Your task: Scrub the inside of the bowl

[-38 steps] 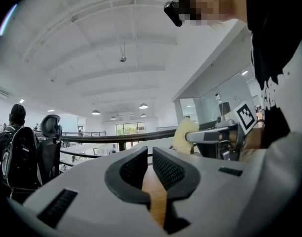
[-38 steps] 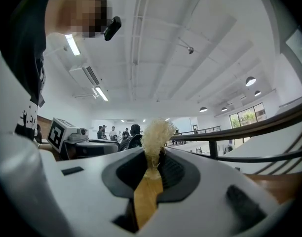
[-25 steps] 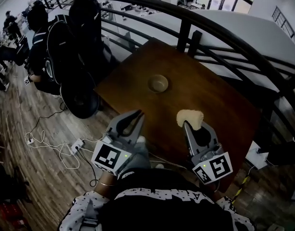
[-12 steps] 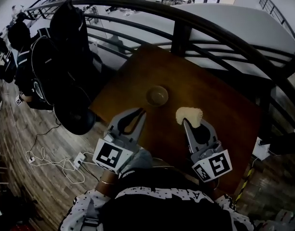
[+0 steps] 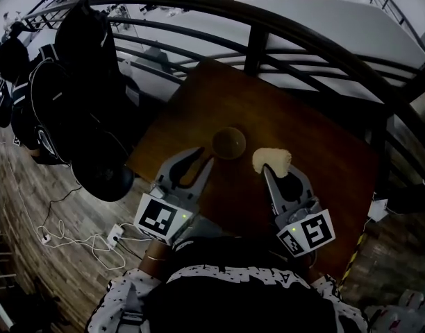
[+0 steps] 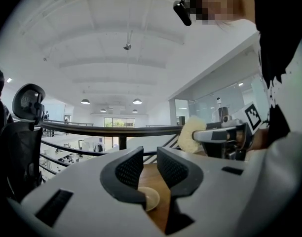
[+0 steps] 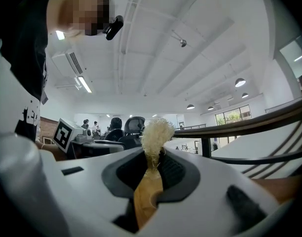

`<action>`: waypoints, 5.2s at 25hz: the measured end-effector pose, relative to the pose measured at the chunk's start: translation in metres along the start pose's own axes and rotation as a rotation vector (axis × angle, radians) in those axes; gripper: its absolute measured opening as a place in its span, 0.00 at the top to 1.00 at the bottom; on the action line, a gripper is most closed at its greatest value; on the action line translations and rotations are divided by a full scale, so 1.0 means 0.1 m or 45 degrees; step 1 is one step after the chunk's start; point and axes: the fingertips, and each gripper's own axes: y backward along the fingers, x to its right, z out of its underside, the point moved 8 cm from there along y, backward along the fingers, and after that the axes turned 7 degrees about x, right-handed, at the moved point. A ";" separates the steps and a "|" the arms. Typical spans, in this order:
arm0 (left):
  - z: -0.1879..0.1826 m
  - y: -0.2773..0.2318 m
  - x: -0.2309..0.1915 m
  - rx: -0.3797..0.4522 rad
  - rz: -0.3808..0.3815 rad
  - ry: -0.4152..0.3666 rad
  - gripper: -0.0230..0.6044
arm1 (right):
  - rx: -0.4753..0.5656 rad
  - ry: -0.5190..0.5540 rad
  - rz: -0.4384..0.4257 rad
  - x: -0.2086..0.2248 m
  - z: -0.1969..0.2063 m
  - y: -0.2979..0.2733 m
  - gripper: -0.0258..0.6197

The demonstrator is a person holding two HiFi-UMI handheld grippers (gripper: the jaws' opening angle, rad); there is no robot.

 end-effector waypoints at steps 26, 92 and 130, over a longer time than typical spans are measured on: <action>0.79 -0.57 -0.69 -0.207 0.149 0.106 0.77 | -0.097 0.061 0.124 0.10 0.30 -0.55 0.87; 2.11 -1.55 -1.00 -0.737 0.275 0.190 0.83 | -0.247 0.039 0.330 0.47 0.63 -1.07 0.87; 0.39 -1.38 -0.92 -0.188 0.284 0.036 0.92 | -0.152 0.308 0.385 0.13 0.34 -1.20 0.87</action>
